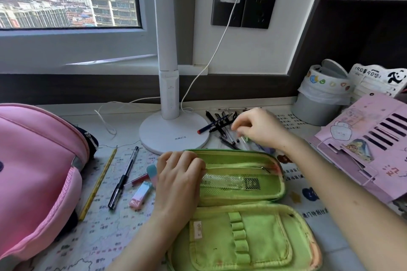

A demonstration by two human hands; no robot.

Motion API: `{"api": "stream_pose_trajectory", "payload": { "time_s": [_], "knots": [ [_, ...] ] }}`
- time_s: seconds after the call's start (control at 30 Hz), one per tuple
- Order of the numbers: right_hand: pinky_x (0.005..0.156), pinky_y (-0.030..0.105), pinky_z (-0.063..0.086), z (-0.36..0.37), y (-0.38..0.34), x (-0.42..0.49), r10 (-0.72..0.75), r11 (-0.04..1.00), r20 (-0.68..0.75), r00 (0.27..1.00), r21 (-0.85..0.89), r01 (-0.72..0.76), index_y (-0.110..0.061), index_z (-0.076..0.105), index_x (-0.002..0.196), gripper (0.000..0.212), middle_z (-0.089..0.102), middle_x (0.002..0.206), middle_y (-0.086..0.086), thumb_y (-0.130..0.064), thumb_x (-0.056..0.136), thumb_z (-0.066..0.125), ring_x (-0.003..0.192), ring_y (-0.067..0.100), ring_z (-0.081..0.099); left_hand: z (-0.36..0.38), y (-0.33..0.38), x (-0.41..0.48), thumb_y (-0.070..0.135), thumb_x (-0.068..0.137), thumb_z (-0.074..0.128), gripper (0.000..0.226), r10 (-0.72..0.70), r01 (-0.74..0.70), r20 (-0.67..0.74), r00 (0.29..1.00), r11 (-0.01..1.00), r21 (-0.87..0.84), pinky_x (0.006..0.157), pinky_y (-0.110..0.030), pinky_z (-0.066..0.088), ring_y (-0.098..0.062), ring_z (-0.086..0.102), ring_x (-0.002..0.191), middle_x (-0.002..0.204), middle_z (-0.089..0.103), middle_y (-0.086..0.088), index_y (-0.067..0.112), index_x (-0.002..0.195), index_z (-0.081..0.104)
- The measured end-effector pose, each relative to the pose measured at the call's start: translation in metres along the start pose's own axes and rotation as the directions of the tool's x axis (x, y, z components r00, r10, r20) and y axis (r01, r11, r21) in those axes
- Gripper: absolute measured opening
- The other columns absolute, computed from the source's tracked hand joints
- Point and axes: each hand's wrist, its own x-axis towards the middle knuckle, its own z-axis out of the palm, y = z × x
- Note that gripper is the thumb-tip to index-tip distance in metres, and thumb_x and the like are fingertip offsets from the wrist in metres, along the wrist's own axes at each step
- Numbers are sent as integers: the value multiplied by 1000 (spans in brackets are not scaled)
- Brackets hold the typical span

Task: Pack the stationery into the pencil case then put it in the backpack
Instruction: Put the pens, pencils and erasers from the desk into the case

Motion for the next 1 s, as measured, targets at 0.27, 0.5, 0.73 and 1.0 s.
{"api": "stream_pose_trajectory", "payload": {
  "time_s": [0.27, 0.5, 0.73, 1.0],
  "knots": [
    [56, 24, 39, 51, 18, 33, 264, 885, 89, 960, -419, -204, -13, 45, 59, 42, 48, 62, -2, -43, 79, 67, 72, 21, 53, 6, -3, 0, 19, 69, 65, 8, -134, 128, 149, 980, 990, 52, 79, -35, 29, -26, 56, 81, 85, 62, 0, 17, 72, 58],
    [44, 25, 25, 45, 17, 33, 350, 919, 336, 875, -306, -249, -11, 39, 57, 37, 35, 57, 0, -20, 84, 63, 48, 15, 35, 10, -4, 2, 13, 65, 75, 17, -161, 156, 173, 972, 987, 41, 79, -34, 27, -29, 57, 82, 84, 63, -2, 16, 70, 59],
    [59, 40, 52, 50, 22, 27, 250, 954, 269, 930, -232, -189, 8, 63, 72, 23, 64, 70, 17, -14, 78, 67, 68, 33, 63, 7, -4, 0, 20, 70, 66, 7, -148, 146, 148, 978, 989, 22, 75, -34, 27, -28, 54, 81, 82, 61, -2, 16, 71, 60],
    [61, 20, 43, 27, -9, -23, -245, 960, -358, 901, 41, 277, -6, 65, 84, 7, 59, 73, 0, -2, 79, 66, 66, 11, 53, 4, -3, 0, 18, 65, 67, 7, -115, 116, 114, 987, 993, -2, 69, -32, 24, -24, 50, 78, 79, 58, 0, 16, 66, 61]
  ]
}}
